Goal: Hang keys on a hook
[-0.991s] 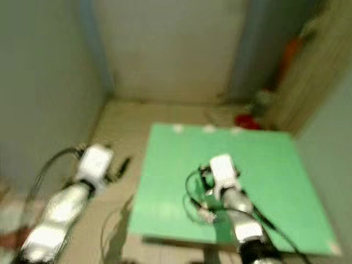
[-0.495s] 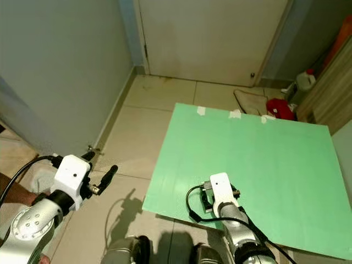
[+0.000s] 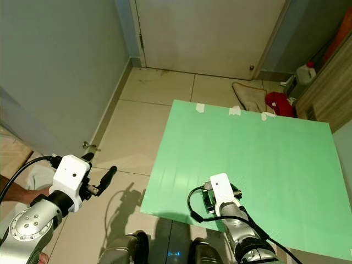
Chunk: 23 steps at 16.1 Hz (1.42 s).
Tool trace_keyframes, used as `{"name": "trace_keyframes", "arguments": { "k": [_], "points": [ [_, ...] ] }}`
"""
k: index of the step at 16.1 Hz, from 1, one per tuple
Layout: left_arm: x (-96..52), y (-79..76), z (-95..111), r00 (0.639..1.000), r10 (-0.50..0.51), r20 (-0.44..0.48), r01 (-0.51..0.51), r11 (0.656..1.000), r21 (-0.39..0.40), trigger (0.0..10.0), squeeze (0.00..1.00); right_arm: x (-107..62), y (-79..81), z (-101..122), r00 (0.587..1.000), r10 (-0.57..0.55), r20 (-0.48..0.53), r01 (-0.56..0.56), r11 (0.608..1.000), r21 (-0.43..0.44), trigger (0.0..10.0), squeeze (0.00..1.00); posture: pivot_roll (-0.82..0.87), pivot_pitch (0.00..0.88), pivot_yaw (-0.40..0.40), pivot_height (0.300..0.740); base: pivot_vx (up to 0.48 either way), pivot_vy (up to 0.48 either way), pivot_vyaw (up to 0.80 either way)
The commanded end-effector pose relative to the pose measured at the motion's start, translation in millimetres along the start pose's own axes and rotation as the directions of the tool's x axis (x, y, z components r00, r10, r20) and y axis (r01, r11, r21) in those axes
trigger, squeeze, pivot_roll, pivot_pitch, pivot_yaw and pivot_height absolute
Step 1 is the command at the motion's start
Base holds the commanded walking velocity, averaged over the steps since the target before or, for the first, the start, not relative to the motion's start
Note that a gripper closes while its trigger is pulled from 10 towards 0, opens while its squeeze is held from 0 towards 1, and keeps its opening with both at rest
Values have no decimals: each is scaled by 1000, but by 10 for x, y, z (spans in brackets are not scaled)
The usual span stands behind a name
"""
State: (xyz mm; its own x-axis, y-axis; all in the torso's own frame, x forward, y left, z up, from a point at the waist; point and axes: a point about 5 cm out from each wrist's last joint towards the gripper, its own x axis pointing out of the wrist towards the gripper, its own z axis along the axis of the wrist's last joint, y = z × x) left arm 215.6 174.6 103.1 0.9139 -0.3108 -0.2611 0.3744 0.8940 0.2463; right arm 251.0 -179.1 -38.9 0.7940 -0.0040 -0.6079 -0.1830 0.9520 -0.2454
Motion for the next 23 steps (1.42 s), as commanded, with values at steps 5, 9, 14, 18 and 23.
{"name": "trace_keyframes", "arguments": {
  "k": [5,9,14,18,23],
  "points": [
    [8,-11,-15,1000,14,-18,-14,1000,6,10000,0,-21,-44,-156,992,-57,-115,50,997,-62,10000,0,202,204,14,740,0,0,0],
    [23,-48,-29,1000,10,-23,-10,1000,1,10000,0,-26,33,-178,991,-16,-132,4,996,-88,8627,0,193,202,6,740,0,0,0],
    [55,-80,-45,1000,7,-28,-7,1000,-11,10000,0,-58,38,-327,963,17,-270,8,996,89,10000,0,186,180,-6,740,0,0,0],
    [66,-85,-50,1000,9,-30,-9,1000,-8,10000,0,-67,43,-363,947,46,-317,28,974,225,10000,0,189,170,-11,740,0,0,0],
    [81,-82,-53,1000,9,-28,-9,1000,8,10000,0,-122,117,-493,914,96,-393,52,935,350,4941,0,190,156,-18,740,0,0,0]
  ]
}}
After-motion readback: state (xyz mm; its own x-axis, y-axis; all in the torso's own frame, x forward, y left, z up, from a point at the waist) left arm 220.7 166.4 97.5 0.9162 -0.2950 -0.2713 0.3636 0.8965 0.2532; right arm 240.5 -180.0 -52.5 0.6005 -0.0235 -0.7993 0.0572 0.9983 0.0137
